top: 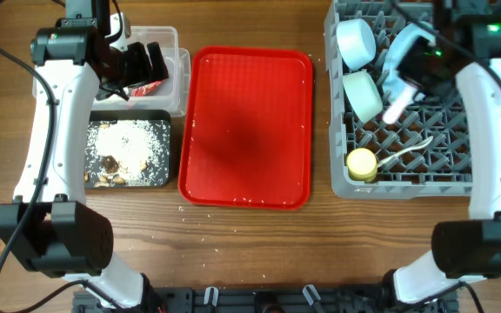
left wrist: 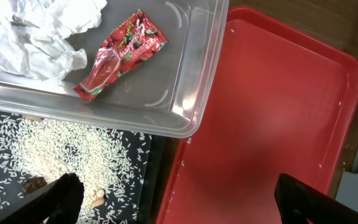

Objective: Sort waste into correct bins and load items into the dishwasher rack

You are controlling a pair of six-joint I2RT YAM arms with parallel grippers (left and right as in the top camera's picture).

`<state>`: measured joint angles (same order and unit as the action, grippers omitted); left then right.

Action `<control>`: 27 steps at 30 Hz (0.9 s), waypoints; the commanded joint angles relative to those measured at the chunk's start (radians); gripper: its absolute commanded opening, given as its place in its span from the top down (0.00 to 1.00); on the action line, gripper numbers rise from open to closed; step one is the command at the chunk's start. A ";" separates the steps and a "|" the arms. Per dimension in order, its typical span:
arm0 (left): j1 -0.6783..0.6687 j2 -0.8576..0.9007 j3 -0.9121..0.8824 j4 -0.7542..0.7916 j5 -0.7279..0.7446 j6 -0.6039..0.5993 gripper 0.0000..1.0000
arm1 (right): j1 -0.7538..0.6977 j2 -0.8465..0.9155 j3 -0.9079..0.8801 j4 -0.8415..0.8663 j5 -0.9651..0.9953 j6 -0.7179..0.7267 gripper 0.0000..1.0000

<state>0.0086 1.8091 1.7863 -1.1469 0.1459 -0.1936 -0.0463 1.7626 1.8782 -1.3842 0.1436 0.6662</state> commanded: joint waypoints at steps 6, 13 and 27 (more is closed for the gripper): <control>0.004 -0.012 0.014 0.002 -0.006 0.002 0.00 | -0.082 0.019 -0.314 0.150 0.018 0.303 0.69; 0.004 -0.012 0.014 0.002 -0.006 0.002 0.00 | -0.082 -0.039 -0.288 0.175 -0.095 0.046 0.56; 0.004 -0.012 0.014 0.002 -0.006 0.002 0.00 | -0.081 -0.640 -0.240 0.144 -0.389 -0.320 0.00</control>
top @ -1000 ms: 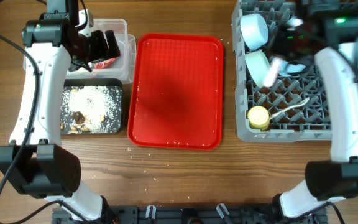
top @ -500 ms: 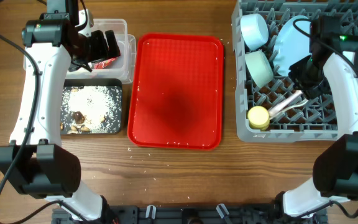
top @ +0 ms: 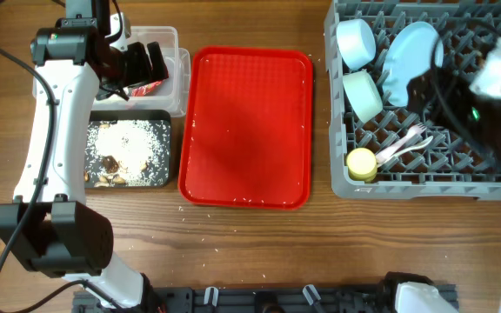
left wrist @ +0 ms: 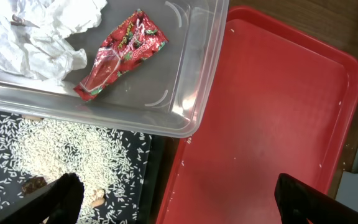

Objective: Sort waste into correct bins and load items into the dishwasher rack

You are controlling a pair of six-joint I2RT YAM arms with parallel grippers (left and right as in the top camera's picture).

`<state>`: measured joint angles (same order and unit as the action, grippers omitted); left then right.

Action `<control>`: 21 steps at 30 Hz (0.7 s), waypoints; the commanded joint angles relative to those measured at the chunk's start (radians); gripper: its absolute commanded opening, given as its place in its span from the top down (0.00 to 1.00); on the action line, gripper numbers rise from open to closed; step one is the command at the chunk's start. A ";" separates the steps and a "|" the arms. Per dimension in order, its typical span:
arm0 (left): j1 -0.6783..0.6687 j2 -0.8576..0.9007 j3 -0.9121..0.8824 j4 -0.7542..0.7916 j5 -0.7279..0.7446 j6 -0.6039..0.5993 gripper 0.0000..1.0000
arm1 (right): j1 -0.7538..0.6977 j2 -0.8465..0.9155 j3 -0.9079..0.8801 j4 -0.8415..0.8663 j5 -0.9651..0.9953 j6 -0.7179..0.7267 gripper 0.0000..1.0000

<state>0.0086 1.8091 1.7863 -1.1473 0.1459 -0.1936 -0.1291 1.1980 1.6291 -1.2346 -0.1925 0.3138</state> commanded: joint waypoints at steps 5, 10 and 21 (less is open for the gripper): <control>0.004 -0.012 0.014 0.003 -0.006 0.002 0.00 | 0.002 -0.210 0.009 -0.094 0.118 -0.003 0.00; 0.004 -0.012 0.014 0.003 -0.006 0.002 0.00 | 0.002 -0.247 -0.010 -0.057 0.123 0.003 0.00; 0.004 -0.012 0.014 0.003 -0.006 0.002 0.00 | 0.112 -0.663 -0.942 0.933 0.034 -0.065 0.00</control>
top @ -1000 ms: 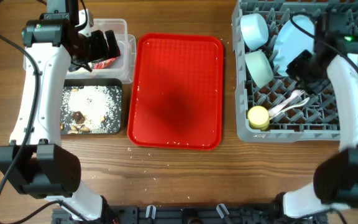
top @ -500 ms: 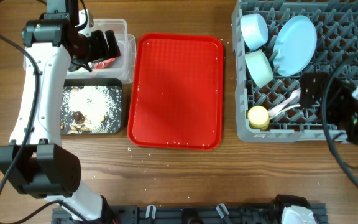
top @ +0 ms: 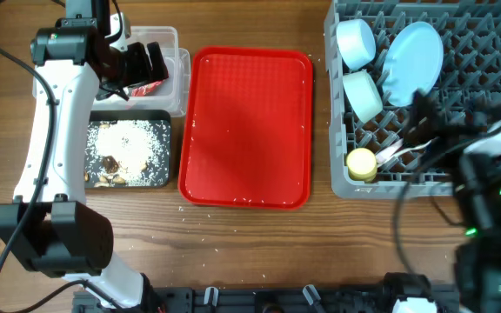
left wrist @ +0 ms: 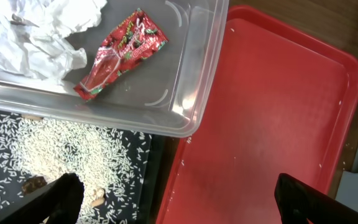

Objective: Sort waste into correct bins and load items into the dishwasher rack

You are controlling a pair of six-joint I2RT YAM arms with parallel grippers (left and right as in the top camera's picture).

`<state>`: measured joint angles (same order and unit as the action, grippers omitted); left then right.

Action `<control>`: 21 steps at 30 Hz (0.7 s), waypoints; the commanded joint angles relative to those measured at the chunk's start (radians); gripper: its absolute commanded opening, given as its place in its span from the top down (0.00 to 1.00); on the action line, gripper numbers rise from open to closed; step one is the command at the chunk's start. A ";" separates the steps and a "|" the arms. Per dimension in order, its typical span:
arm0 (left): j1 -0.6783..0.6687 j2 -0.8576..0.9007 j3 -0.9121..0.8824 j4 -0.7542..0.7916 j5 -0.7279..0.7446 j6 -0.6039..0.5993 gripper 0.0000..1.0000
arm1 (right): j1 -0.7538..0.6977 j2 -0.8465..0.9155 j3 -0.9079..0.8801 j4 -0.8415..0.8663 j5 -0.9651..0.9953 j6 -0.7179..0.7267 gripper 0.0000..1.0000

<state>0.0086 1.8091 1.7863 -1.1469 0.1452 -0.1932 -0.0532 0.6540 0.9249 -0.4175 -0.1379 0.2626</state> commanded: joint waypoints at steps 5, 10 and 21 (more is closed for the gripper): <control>0.004 -0.012 0.014 0.002 -0.005 0.002 0.00 | 0.095 -0.335 -0.606 0.338 -0.011 -0.016 0.00; 0.004 -0.012 0.014 0.002 -0.005 0.002 0.00 | 0.141 -0.504 -0.826 0.480 0.037 -0.016 0.00; 0.004 -0.012 0.014 0.002 -0.005 0.002 0.00 | 0.144 -0.650 -0.920 0.424 0.034 0.002 0.00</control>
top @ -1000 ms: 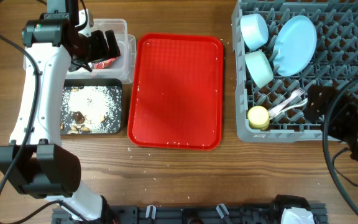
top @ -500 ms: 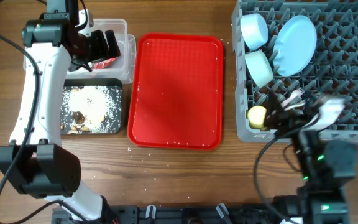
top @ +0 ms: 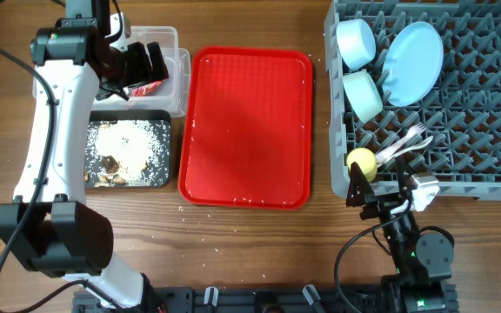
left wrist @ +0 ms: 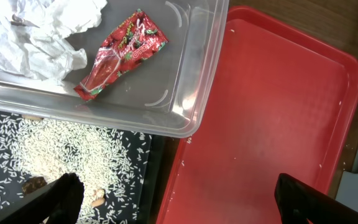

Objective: Sort waste into correct bins and load items into the dishwasher rack

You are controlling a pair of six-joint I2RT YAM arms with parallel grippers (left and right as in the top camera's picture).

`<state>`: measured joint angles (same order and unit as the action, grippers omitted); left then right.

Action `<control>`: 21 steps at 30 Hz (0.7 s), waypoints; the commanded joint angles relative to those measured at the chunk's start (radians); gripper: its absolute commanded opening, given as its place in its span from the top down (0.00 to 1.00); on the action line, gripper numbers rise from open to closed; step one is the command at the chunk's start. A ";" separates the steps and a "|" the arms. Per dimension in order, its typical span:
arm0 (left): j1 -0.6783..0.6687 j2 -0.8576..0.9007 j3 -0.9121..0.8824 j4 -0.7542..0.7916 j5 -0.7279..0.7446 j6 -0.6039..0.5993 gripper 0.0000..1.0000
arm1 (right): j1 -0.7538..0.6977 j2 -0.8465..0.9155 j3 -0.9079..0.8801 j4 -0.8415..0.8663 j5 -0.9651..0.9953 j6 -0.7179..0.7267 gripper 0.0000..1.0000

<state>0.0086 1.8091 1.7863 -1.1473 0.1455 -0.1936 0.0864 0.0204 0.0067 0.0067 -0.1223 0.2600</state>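
Note:
My left gripper (left wrist: pixel 179 200) hangs open and holds nothing; in the overhead view the left gripper (top: pixel 143 63) is over the clear waste bin (top: pixel 179 83). That bin (left wrist: pixel 191 93) holds a red wrapper (left wrist: pixel 120 53) and crumpled white paper (left wrist: pixel 36 31). The red tray (top: pixel 246 126) is bare. The grey dishwasher rack (top: pixel 459 178) carries a white cup (top: pixel 355 39), a pale bowl (top: pixel 364 94), a light blue plate (top: pixel 413 61), pink and white cutlery (top: pixel 403 143) and a yellow item (top: pixel 361 160). My right gripper (top: pixel 379 196) sits folded low at the rack's front edge; its jaws are unclear.
A black tray (top: pixel 129 154) with spilled rice and food scraps lies in front of the clear bin; the same black tray (left wrist: pixel 67 155) shows in the left wrist view. A few rice grains dot the wooden table (top: pixel 259 252). The right arm's base (top: pixel 420 252) stands at the front.
The right arm, low and blurred over the rack's front right corner before, now sits folded at the table's front edge below the rack. The left arm and all items are unchanged.
First the right gripper was over the rack by the plate with a pink utensil at its tip. Then the cutlery lay in the rack and the arm was off to the right. It was lower after that, and now rests folded. The left gripper stayed open over the bin.

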 commanded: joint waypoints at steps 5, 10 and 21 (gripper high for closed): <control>0.004 -0.012 0.014 0.003 -0.006 0.002 0.00 | 0.004 -0.005 -0.002 0.000 0.018 0.005 0.00; 0.004 -0.012 0.014 0.003 -0.005 0.002 0.00 | 0.004 -0.004 -0.002 0.000 0.018 0.005 0.00; -0.052 -0.215 -0.024 0.127 -0.025 0.010 0.00 | 0.004 -0.004 -0.002 0.000 0.018 0.005 0.00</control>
<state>-0.0124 1.7374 1.7840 -1.1088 0.1356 -0.1932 0.0864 0.0204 0.0067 0.0063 -0.1223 0.2600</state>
